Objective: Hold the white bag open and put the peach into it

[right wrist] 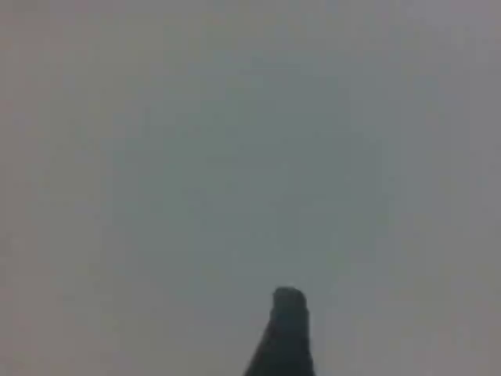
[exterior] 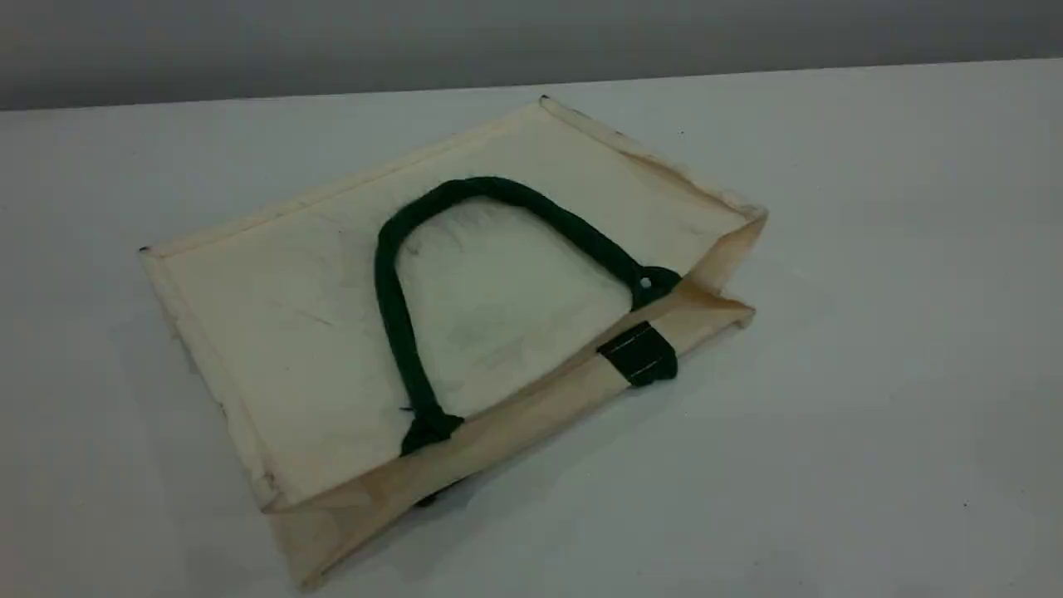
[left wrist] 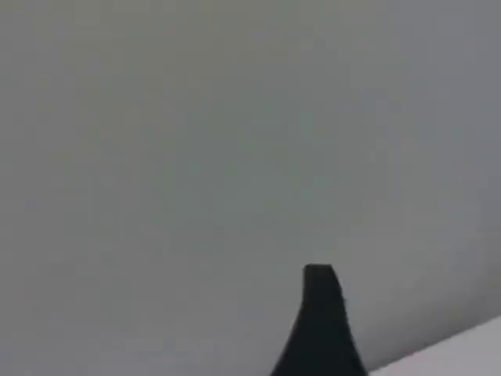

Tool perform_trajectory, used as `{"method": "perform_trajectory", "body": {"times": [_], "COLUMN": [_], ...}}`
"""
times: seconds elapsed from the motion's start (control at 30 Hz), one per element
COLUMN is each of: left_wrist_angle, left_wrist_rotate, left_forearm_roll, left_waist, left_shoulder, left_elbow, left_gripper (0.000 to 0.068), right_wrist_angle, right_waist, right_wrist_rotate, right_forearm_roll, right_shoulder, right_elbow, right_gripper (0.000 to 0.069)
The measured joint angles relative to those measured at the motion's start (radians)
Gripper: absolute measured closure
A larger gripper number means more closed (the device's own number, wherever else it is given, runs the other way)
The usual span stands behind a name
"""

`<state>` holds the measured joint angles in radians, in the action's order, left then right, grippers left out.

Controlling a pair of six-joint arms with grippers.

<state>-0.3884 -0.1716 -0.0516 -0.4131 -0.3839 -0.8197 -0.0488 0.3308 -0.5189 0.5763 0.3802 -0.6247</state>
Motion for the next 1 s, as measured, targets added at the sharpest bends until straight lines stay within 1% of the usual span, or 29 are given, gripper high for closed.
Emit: {"method": "perform_trajectory", "body": {"times": [0.07,0.13,0.23,0.33,0.4,0.63,0.73,1.0], "left_wrist_angle": [0.013,-0.001,-0.003,-0.006,-0.027,-0.040,-0.061,-0.071], "left_wrist_rotate": [-0.008,-0.008,-0.008,-0.008,-0.008,-0.008,-0.007,-0.007], "left_forearm_roll": [0.009,0.032,0.061,0.093,0.105,0.105,0.105,0.105], "left_waist": [-0.020,-0.029,-0.029,-0.029,-0.029,-0.029,-0.029,-0.037], "left_shoulder": [-0.006,-0.006,0.001,0.011,0.017,0.053,0.072,0.142], "left_elbow": [0.000,0.000,0.000,0.000,0.000,0.000,0.000,0.000], "left_gripper": [0.0173,0.0173,0.0173,0.0173,0.0173,0.0173,0.0173,0.0173], "right_wrist_angle": [0.055,0.065,0.064,0.092,0.109,0.127,0.168,0.185], "right_waist": [0.000,0.000,0.000,0.000,0.000,0.000,0.000,0.000], "right_wrist_rotate": [0.000,0.000,0.000,0.000,0.000,0.000,0.000,0.000], "right_forearm_roll": [-0.002,-0.002,-0.001,0.000,0.000,0.002,0.002,0.001], "right_shoulder": [0.000,0.000,-0.001,-0.022,-0.049,-0.175,-0.201,-0.266], "right_elbow": [0.000,0.000,0.000,0.000,0.000,-0.001,-0.001,-0.001], "right_gripper": [0.0100,0.0100,0.0100,0.0100,0.0100,0.0100,0.0100,0.0100]}}
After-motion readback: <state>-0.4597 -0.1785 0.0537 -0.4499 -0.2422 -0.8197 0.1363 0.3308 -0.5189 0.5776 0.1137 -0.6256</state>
